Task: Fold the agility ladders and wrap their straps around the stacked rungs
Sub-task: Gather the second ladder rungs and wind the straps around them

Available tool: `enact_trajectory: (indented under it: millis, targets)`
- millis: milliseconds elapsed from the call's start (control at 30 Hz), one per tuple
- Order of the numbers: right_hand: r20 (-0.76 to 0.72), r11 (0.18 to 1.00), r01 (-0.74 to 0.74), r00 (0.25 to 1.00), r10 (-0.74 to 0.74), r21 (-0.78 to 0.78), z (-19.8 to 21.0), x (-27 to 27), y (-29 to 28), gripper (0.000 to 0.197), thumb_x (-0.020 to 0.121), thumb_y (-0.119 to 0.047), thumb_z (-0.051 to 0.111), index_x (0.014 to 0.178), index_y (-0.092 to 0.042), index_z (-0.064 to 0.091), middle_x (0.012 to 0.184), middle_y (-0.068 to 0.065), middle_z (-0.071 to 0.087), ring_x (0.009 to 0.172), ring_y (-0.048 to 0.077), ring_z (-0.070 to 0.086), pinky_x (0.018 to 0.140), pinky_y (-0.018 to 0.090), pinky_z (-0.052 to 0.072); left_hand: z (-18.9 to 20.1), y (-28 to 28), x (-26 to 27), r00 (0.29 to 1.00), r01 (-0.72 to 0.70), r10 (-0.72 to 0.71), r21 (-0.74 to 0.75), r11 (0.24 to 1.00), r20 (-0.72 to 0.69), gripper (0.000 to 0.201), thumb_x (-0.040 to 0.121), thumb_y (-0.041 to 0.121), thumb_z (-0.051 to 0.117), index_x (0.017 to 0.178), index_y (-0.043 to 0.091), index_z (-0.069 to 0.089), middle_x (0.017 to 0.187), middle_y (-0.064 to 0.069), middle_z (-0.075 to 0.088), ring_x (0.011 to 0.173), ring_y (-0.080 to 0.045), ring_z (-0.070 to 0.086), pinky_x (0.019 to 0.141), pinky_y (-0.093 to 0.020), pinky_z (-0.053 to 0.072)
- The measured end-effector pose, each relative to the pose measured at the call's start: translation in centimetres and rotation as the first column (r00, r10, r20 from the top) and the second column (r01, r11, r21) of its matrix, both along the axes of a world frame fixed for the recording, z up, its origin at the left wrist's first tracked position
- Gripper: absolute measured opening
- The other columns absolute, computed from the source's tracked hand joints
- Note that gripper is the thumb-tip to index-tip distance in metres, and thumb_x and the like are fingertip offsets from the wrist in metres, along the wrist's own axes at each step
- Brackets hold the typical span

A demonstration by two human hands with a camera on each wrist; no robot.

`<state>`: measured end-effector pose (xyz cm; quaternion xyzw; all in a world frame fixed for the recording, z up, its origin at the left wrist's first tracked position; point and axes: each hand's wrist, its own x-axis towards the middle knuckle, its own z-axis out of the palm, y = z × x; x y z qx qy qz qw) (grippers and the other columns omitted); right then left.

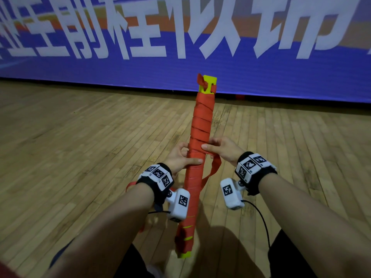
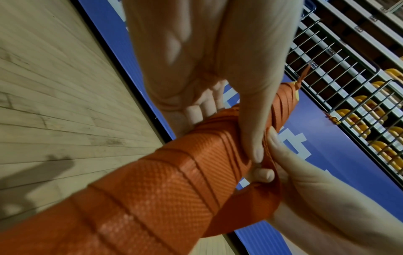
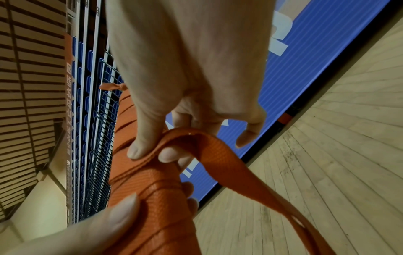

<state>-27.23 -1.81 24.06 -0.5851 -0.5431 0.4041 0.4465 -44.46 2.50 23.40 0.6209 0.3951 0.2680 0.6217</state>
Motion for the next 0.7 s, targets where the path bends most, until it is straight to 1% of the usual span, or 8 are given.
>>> enact_trajectory:
  millis: [67,133,233,333,400,567,633,700]
  targets:
    - [0.022,1.000,0.025,0.999,-0.025,0.013,-0.1,-0.1,0.1,0.012,0.090,-0.020,0.062,0.095,-0.009,0.064,0.075,0.001,0.062,0.057,0.010,0.052,0.059,0.020,0.044,0.1,0.2,0.0,1.000,0.004,-0.004,-0.025,1.000,0.024,0.050,0.074,-0.006,0.074,0.113,0.010,0.046,0.097,-0.012,0.067,0.086,-0.021,0.066,0.081,-0.039,0.056]
    - [0.027,0.998,0.059,0.998,-0.060,0.025,-0.1,-0.3,0.2,0.021,0.091,-0.023,0.062,0.099,-0.004,0.065,0.075,0.003,0.061,0.057,0.009,0.052,0.059,0.021,0.043,0.4,0.2,0.0,1.000,-0.014,0.015,-0.020,1.000,0.023,0.049,0.076,-0.004,0.074,0.115,0.012,0.048,0.098,-0.008,0.061,0.085,-0.017,0.063,0.076,-0.033,0.055]
    - [0.027,0.993,0.116,0.993,-0.117,0.034,-0.3,-0.8,0.5,0.027,0.089,-0.024,0.064,0.102,-0.001,0.066,0.074,0.002,0.062,0.056,0.009,0.052,0.057,0.020,0.044,0.6,0.1,0.1,0.999,-0.048,0.048,0.005,0.999,-0.024,0.048,0.077,0.002,0.075,0.117,0.014,0.050,0.096,-0.004,0.058,0.085,-0.017,0.061,0.068,-0.031,0.055]
    - [-0.017,0.984,0.173,0.985,-0.173,0.041,0.0,-1.1,0.7,0.027,0.086,-0.023,0.069,0.102,-0.002,0.066,0.076,0.001,0.063,0.059,0.009,0.054,0.056,0.019,0.045,0.6,0.1,0.0,0.994,-0.107,0.107,-0.010,0.994,0.006,0.054,0.074,0.002,0.078,0.120,0.008,0.050,0.094,-0.005,0.063,0.084,-0.017,0.064,0.068,-0.030,0.056]
    - [-0.044,0.989,0.143,0.989,-0.142,0.031,0.4,-0.8,0.4,0.024,0.085,-0.019,0.070,0.103,-0.004,0.066,0.078,0.001,0.064,0.059,0.008,0.054,0.055,0.017,0.044,0.5,0.3,-0.2,0.993,-0.116,0.117,-0.017,0.993,0.031,0.055,0.073,0.001,0.079,0.120,0.005,0.051,0.096,-0.006,0.065,0.085,-0.018,0.065,0.064,-0.027,0.056]
    - [0.002,1.000,-0.025,1.000,0.025,0.017,0.9,0.5,-0.7,0.015,0.088,-0.012,0.064,0.101,-0.005,0.067,0.086,0.004,0.067,0.066,0.008,0.058,0.057,0.014,0.047,0.4,0.2,-0.5,0.993,-0.101,0.102,-0.016,0.995,0.051,0.041,0.072,-0.001,0.078,0.103,0.009,0.053,0.092,-0.003,0.066,0.080,-0.015,0.066,0.056,-0.021,0.053]
    - [0.017,1.000,-0.005,1.000,0.005,0.019,1.0,0.4,-0.8,0.008,0.088,-0.013,0.064,0.092,-0.008,0.068,0.077,0.001,0.066,0.059,0.005,0.057,0.056,0.015,0.046,0.5,0.2,-0.4,0.994,-0.097,0.097,-0.004,0.995,0.050,0.036,0.074,-0.001,0.077,0.096,0.011,0.051,0.091,-0.004,0.066,0.079,-0.015,0.066,0.056,-0.021,0.054]
    - [0.030,0.998,0.057,0.998,-0.058,0.031,0.9,0.2,-0.6,0.006,0.087,-0.018,0.067,0.082,-0.014,0.068,0.072,0.002,0.065,0.057,0.009,0.055,0.058,0.020,0.046,0.5,0.3,-0.2,0.994,-0.096,0.096,0.008,0.995,0.052,0.033,0.076,-0.001,0.075,0.090,0.012,0.049,0.092,-0.007,0.065,0.079,-0.017,0.064,0.059,-0.024,0.056]
